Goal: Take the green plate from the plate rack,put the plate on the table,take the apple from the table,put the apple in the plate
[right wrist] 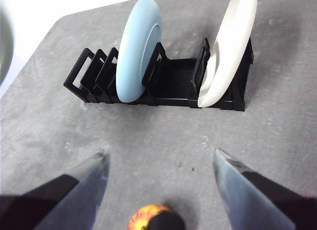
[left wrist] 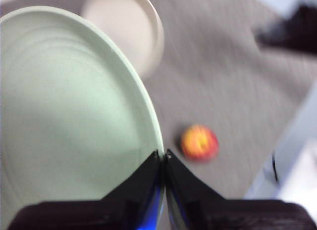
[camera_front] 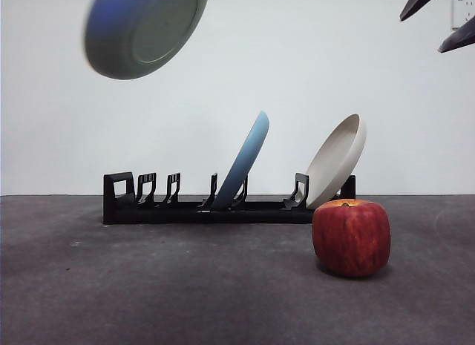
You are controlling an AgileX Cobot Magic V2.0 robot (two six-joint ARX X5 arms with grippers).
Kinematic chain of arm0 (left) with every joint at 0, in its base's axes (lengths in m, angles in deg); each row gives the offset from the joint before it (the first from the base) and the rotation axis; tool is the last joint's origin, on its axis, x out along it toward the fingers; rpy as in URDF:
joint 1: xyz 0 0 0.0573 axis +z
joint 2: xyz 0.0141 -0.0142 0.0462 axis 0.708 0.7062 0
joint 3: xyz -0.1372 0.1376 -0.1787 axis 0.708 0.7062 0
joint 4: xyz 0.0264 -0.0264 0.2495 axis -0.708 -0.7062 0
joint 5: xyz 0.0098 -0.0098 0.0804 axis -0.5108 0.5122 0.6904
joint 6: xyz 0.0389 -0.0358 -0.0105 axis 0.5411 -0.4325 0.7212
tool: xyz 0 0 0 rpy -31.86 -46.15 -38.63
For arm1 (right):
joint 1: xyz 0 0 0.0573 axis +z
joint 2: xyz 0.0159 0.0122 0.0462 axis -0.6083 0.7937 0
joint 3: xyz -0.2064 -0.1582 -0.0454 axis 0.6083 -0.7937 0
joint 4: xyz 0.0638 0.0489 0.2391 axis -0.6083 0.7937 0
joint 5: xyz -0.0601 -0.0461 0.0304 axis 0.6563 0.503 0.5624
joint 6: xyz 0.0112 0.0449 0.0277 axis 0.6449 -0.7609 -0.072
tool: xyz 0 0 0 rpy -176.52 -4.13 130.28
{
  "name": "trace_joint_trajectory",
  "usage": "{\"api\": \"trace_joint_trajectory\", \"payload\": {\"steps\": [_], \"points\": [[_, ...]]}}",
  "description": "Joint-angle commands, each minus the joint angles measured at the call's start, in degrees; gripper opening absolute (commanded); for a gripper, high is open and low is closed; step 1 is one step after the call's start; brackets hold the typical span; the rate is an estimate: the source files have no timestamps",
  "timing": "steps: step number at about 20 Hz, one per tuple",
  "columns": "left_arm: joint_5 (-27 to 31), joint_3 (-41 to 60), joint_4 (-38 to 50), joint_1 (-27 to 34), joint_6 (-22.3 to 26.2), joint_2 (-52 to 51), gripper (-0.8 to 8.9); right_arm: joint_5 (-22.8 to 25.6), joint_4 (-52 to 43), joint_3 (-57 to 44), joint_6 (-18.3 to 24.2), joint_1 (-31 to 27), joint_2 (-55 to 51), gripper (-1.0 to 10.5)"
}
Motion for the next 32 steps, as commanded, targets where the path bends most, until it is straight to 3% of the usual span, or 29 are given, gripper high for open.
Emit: {"api": "trace_joint_trajectory", "payload": {"steps": [1, 5, 10, 16, 24, 26, 29, 31, 32], "points": [[7.5, 0.0, -7.9, -5.9, 4.6, 0.3, -0.08, 0.2, -0.5, 0.3, 0.3, 0.1, 0.1, 3.4], [11.3, 5.2, -7.0, -17.0, 3.7, 0.3, -0.08, 0.2, -0.5, 0.3, 0.3, 0.1, 0.1, 3.4], [19.3, 21.7, 9.1, -25.0, -1.6, 0.3, -0.09, 0.2, -0.5, 0.3, 0.3, 0.1, 0.1, 3.4], [27.5, 37.7, 27.3, -25.6, -3.2, 4.0, -0.09, 0.2, -0.5, 0.3, 0.3, 0.1, 0.1, 3.4], [27.3, 39.1, 30.2, -25.4, -2.8, 16.4, -0.08, 0.2, -0.5, 0.3, 0.3, 0.1, 0.1, 3.4], [27.1, 39.1, 29.9, -25.3, -2.9, 17.4, 0.16, 0.1, -0.5, 0.3, 0.3, 0.1, 0.1, 3.4], [27.1, 39.0, 29.7, -25.4, -3.5, 17.4, 3.17, 0.0, -0.5, 0.3, 0.3, 0.3, 0.1, 3.5], [26.9, 38.9, 29.7, -24.6, -6.1, 16.2, 3.55, 0.1, -0.5, 0.3, 0.3, 1.5, 0.1, 3.6], [26.7, 38.9, 30.1, -24.3, -6.9, 14.8, 3.55, 0.1, -0.4, 0.3, 0.3, 2.3, 0.1, 4.3]]}}
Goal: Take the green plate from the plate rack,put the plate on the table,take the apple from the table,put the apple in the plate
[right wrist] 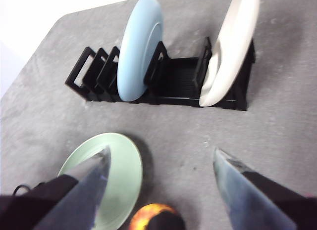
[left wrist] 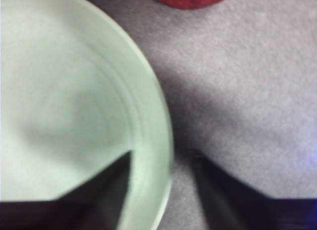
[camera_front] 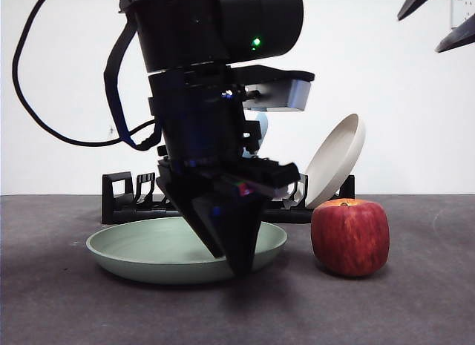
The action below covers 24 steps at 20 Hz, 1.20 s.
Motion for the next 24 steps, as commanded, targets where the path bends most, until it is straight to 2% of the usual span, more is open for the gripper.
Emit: {"api": "trace_joint_trajectory", "payload": {"steps": [1, 2, 4, 8, 12, 15, 18, 24], "points": [[-0.5, 0.2, 1.1, 0.7, -3.5, -4.0, 3.54, 0.1, -0.3, 0.3, 0.3, 2.1, 0.1, 5.4], [-0.4, 0.2, 1.6, 0.7, -3.8, -6.8, 3.54, 0.1, -0.2, 0.3, 0.3, 3.0, 0.1, 6.0], [1.6, 0.2, 3.2, 0.7, -4.6, -14.4, 3.50, 0.4, -0.2, 0.3, 0.8, 6.2, 0.1, 6.1], [8.0, 0.2, 6.8, 1.3, -5.0, -32.8, 3.50, 12.1, 3.5, 0.5, 4.2, 15.6, 1.5, 6.1], [14.5, 0.2, 11.2, 2.6, -4.8, -49.9, 3.45, 18.9, 7.4, 0.6, 6.5, 24.2, 7.1, 6.1], [18.6, 0.2, 11.6, 3.0, -4.7, -57.8, 3.45, 24.7, 7.6, 0.6, 7.6, 28.4, 13.3, 6.1], [20.2, 0.2, 8.5, 3.0, -4.8, -61.4, 3.45, 25.7, 7.6, 0.6, 7.6, 29.4, 20.5, 6.1], [20.5, 0.2, 3.5, 3.0, -6.3, -61.8, 3.45, 25.6, 7.6, 0.6, 7.8, 29.7, 31.3, 6.0]]}}
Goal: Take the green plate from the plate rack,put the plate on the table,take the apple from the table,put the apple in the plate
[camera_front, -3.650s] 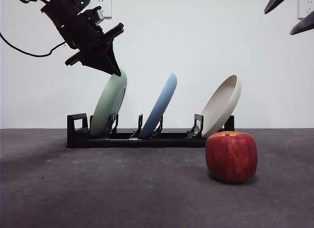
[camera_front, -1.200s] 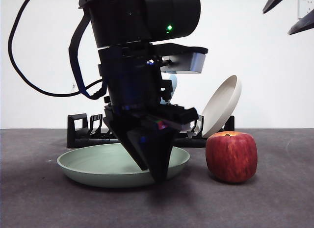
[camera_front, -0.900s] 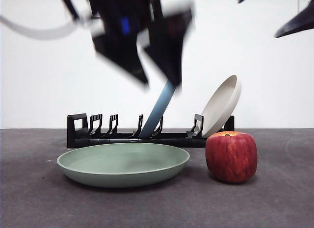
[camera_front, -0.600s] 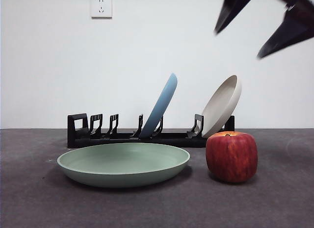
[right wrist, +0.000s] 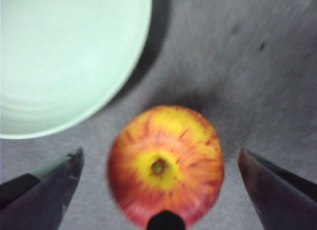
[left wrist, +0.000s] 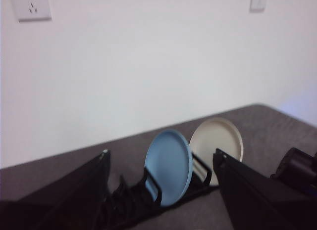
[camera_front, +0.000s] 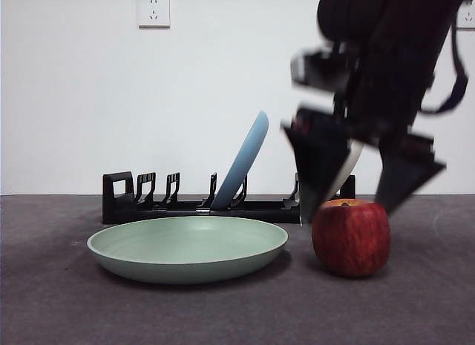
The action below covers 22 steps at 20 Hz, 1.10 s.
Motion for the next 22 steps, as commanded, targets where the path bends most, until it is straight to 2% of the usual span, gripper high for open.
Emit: {"api": "trace_joint_trajectory", "payload": {"steps": [1, 5, 6, 8, 9, 12, 15, 20, 22], "points": [[0.1, 0.3, -1.3, 0.2, -1.9, 0.0, 3.45, 0.2, -0.2, 0.2, 0.5, 0.2, 3.5, 6.0], [0.1, 0.3, -2.8, 0.2, -2.8, 0.0, 3.45, 0.3, -0.3, 0.2, -0.6, 0.1, 5.2, 5.7], [0.1, 0.3, -2.9, 0.2, -2.8, 0.0, 3.45, 0.2, -0.4, 0.2, -1.4, 0.1, 5.2, 4.6], [0.1, 0.3, -3.3, 0.2, -2.8, 0.0, 3.45, 0.2, 0.0, 0.2, -1.5, 0.1, 5.0, 1.1], [0.1, 0.3, -3.6, 0.2, -2.8, 0.0, 3.45, 0.2, 0.1, 0.2, -1.5, 0.1, 5.0, -0.1], [0.1, 0.3, -4.9, 0.2, -2.9, 0.0, 3.45, 0.3, 0.2, 0.3, -1.6, 0.1, 3.6, -0.1], [0.1, 0.3, -5.0, 0.2, -2.8, 0.0, 3.45, 0.0, 1.6, 3.4, -3.5, 0.2, -0.3, -0.1], [0.1, 0.3, -5.0, 0.2, -2.8, 0.1, 3.45, -0.5, 2.8, 15.4, -2.9, 4.0, -1.5, -0.1], [0.2, 0.3, -5.0, 0.2, -2.6, 0.1, 3.45, -2.9, 2.8, 20.5, -2.7, 7.2, 0.7, -0.1]]}}
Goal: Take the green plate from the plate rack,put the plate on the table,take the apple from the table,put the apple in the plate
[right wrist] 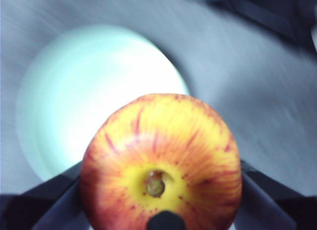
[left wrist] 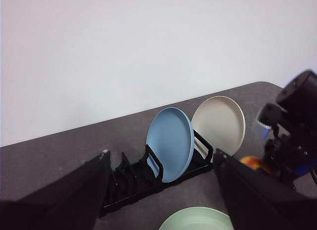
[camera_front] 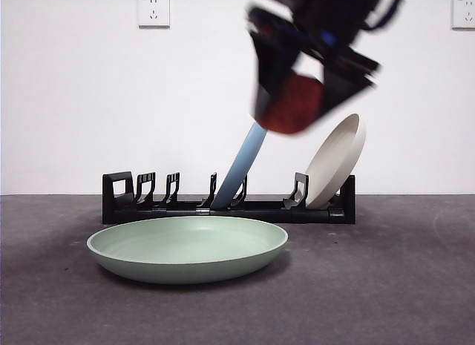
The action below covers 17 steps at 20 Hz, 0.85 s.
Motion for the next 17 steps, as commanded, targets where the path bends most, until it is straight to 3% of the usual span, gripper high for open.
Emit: {"api": "trace_joint_trajectory", "payload": {"steps": [1, 7, 11, 17], "points": [[0.4, 0.3, 0.2, 0.2, -0.1, -0.1, 3.45, -1.7, -0.3, 5.4, 0.1, 3.5, 3.7, -0.1], [1.0, 0.3, -0.1, 0.2, 1.4, -0.1, 3.45, -1.5, 0.9, 16.3, 0.2, 9.0, 18.5, -0.1], [1.0, 0.3, -0.3, 0.2, 1.4, -0.1, 3.45, 1.7, 3.5, 16.5, 0.4, 9.7, 25.6, -0.1], [1.0, 0.3, -0.7, 0.2, 1.4, -0.1, 3.45, 1.5, 4.2, 16.5, 1.8, 9.6, 31.1, -0.1]]}}
